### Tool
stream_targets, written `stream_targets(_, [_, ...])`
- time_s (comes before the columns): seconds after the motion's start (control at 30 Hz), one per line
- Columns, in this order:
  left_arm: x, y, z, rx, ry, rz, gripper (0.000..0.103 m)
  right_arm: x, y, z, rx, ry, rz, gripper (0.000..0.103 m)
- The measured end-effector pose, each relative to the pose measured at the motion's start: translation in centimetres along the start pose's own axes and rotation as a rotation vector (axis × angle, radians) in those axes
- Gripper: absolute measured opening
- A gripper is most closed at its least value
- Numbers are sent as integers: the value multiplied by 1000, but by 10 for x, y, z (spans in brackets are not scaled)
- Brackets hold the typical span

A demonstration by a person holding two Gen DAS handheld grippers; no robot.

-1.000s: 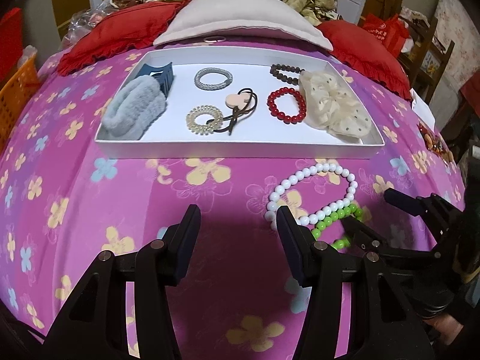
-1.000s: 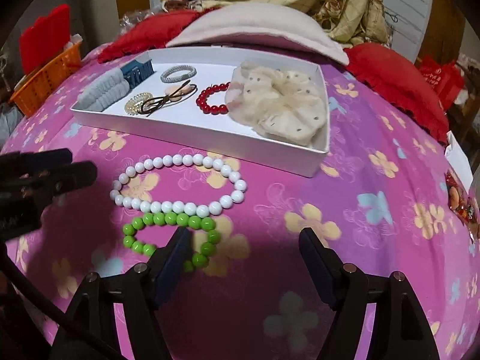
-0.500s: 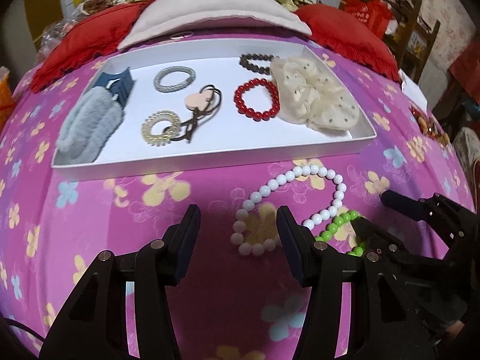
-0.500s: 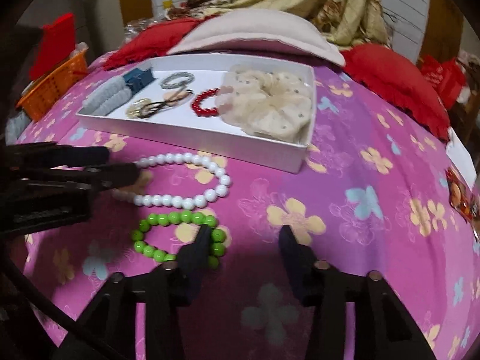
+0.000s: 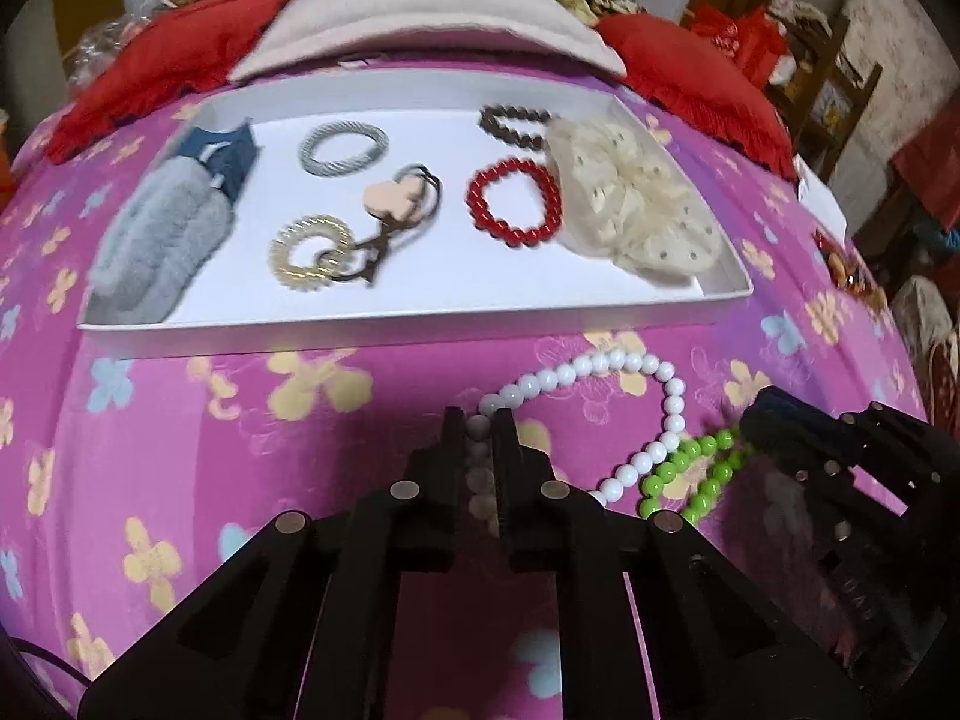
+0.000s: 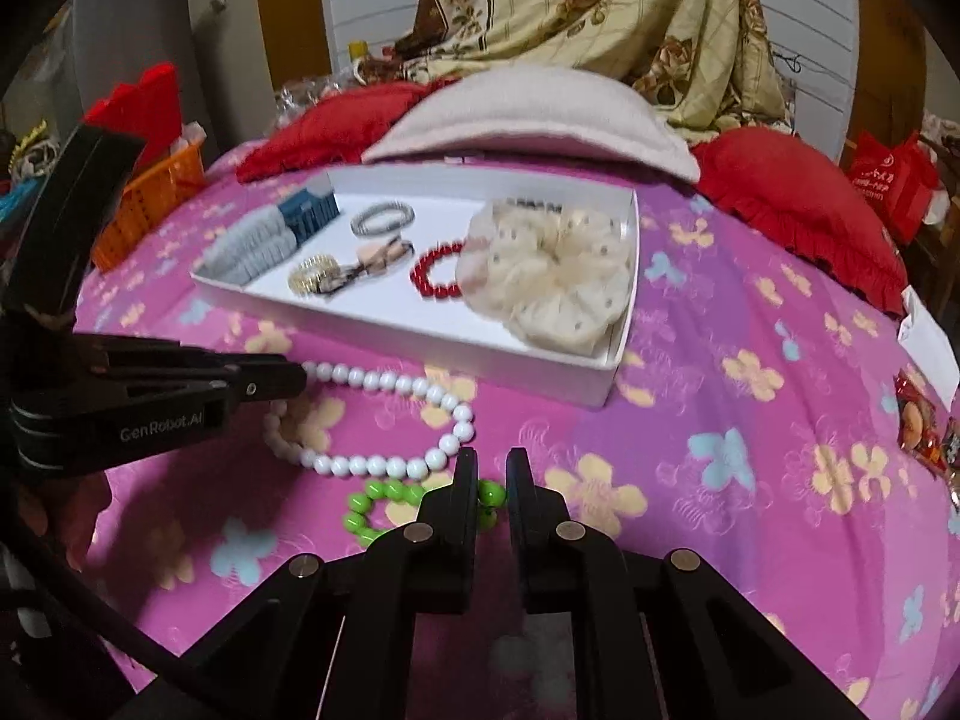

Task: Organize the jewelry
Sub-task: 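Grasp the white pearl bracelet with the left tool while the right tool grasps the green bead bracelet, then carry the pearl bracelet and green bead bracelet over the white box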

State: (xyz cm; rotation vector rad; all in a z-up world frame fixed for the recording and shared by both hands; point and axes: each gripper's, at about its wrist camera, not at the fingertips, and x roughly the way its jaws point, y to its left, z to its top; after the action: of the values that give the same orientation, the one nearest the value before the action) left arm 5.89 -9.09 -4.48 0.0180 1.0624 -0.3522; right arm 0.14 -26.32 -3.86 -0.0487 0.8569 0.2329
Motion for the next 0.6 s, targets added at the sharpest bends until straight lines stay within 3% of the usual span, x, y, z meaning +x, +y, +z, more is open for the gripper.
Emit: stream_targets(0.6, [-70, 3, 6, 34, -136, 53, 8, -32, 14, 27, -57, -54, 21, 9])
